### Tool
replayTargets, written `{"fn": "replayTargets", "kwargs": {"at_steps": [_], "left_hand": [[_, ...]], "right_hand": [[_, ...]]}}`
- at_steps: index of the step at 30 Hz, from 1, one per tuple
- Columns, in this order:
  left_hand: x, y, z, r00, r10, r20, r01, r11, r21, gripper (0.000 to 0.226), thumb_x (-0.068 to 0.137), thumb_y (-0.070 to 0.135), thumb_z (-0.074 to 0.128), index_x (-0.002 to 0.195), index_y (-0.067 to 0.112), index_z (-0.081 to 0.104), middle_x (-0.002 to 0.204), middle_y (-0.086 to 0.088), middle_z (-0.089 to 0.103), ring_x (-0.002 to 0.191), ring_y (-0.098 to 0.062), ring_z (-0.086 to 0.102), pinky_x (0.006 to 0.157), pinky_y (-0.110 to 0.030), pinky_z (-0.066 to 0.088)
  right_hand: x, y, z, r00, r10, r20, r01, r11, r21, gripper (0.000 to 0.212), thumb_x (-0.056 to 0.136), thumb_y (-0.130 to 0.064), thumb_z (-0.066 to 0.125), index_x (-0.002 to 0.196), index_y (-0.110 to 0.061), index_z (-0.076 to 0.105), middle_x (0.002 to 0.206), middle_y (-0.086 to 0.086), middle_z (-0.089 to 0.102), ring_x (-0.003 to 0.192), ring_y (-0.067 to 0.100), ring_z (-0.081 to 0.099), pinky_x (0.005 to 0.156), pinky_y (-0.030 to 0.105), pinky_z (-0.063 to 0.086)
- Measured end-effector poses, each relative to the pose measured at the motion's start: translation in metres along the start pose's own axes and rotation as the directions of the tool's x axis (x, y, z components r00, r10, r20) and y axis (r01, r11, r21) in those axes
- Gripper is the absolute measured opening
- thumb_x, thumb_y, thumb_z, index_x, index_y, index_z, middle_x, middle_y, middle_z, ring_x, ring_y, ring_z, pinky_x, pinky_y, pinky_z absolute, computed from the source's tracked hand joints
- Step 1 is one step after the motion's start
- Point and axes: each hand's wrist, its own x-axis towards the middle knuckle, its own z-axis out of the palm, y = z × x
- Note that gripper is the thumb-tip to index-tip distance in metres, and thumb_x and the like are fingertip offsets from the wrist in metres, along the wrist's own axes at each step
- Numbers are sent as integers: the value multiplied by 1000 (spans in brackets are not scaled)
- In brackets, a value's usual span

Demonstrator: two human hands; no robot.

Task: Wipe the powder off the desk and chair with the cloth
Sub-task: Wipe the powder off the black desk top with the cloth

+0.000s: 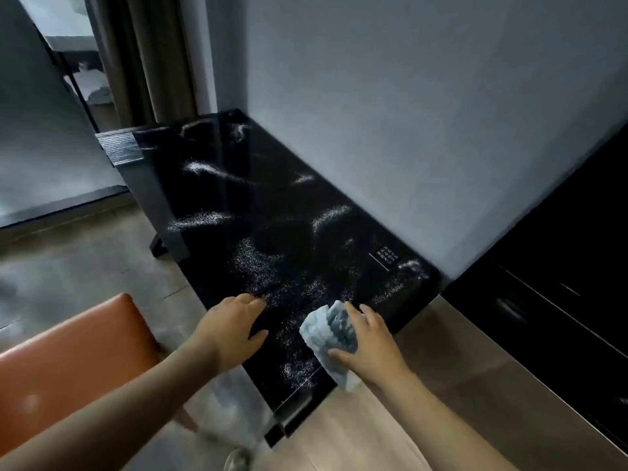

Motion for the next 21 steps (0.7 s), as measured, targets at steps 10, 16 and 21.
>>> {"fn": "replayTargets", "kwargs": {"at_steps": [10, 16, 21], "left_hand": [[36, -56, 32, 996, 20, 89, -18, 1000, -21, 49, 91, 44, 52, 136, 24, 47, 125, 6, 53, 111, -15, 54, 89, -29, 49], [47, -68, 44, 990, 16, 143, -16, 1000, -5, 50, 92, 45, 50, 138, 26, 47, 128, 8, 53, 112, -13, 55, 93, -26, 46], [56, -70, 48, 982, 22, 185, -26, 999, 21, 45, 92, 46, 48, 133, 27, 51, 125, 9, 54, 109, -11, 55, 92, -26, 46]], "right_hand": [[55, 0, 71, 977, 208, 39, -204, 975, -83, 87, 81, -74, 42, 152, -39, 6, 159, -1, 9, 146, 27, 5, 113, 56, 14], [70, 11, 89, 981, 196, 10, -194, 977, -91, 90, 75, -86, 18, 151, -39, 15, 153, -4, 28, 146, 19, 15, 114, 56, -7], [80, 14, 93, 987, 94, -133, -105, 992, -75, 78, 80, -82, 21, 126, -28, 54, 118, -8, 57, 113, 17, 52, 113, 44, 17]]}}
